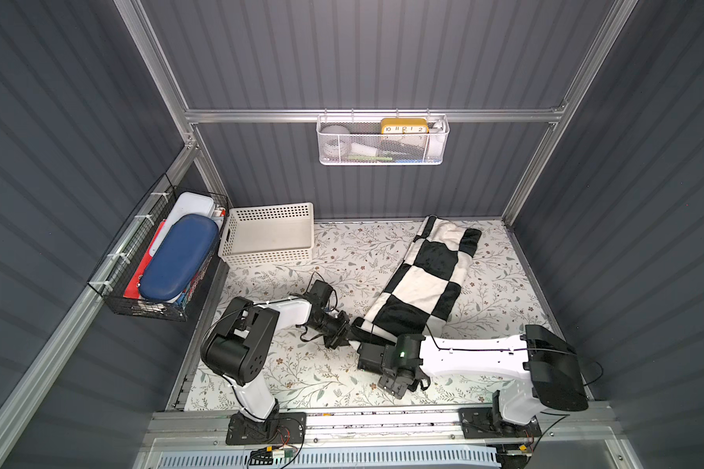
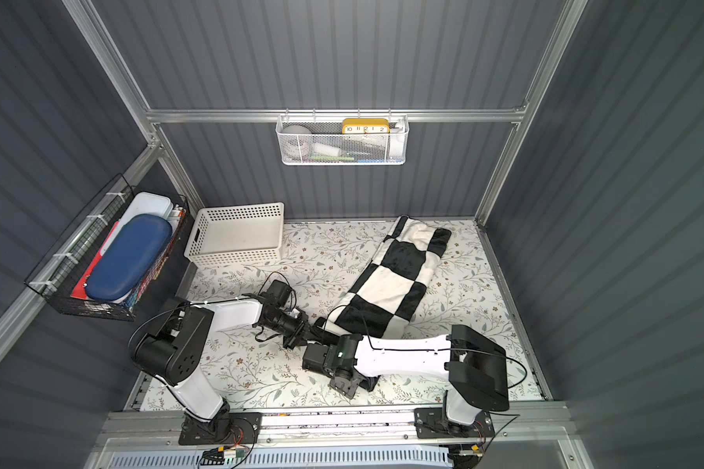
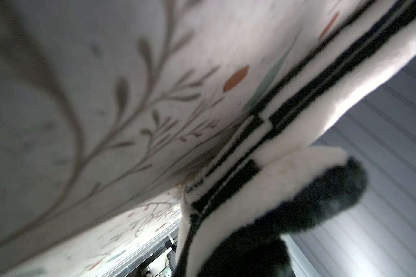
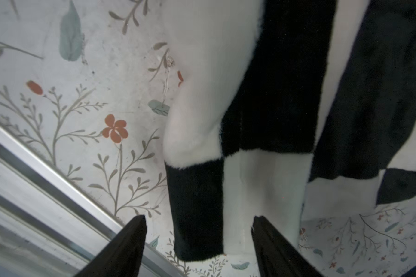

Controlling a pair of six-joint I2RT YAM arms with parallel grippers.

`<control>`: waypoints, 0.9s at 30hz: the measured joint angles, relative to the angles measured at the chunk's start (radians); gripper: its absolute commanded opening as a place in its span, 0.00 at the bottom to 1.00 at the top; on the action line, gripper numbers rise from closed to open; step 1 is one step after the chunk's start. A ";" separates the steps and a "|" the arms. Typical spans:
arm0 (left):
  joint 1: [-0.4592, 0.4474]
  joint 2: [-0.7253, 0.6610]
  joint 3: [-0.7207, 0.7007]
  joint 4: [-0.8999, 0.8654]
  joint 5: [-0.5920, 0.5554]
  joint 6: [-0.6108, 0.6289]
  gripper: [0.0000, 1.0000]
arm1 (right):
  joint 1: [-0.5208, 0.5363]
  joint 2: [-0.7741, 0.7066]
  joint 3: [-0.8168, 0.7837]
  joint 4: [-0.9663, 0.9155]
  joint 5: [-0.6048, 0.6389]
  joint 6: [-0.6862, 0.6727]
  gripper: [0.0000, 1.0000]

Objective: Roll up the pillowcase
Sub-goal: Roll the pillowcase at the center of the board.

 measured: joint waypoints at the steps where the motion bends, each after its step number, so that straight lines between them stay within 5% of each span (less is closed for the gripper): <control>1: 0.000 0.000 0.000 -0.003 0.000 0.002 0.00 | -0.001 0.022 -0.002 0.009 -0.003 0.000 0.73; 6: 0.001 0.000 0.000 -0.008 0.001 0.006 0.00 | -0.001 0.108 0.000 0.053 0.005 0.000 0.67; 12: 0.005 -0.009 -0.001 -0.023 0.000 0.009 0.00 | -0.016 0.127 0.010 0.059 0.059 0.010 0.31; 16: 0.005 -0.019 0.000 -0.027 0.000 0.008 0.01 | -0.048 0.121 0.001 0.063 0.048 0.009 0.22; 23: 0.005 -0.020 0.046 -0.059 0.001 0.012 0.16 | -0.098 0.011 0.010 0.040 -0.135 -0.059 0.24; 27: 0.005 -0.027 0.064 -0.068 0.000 0.021 0.48 | -0.198 -0.048 0.077 -0.015 -0.369 -0.095 0.24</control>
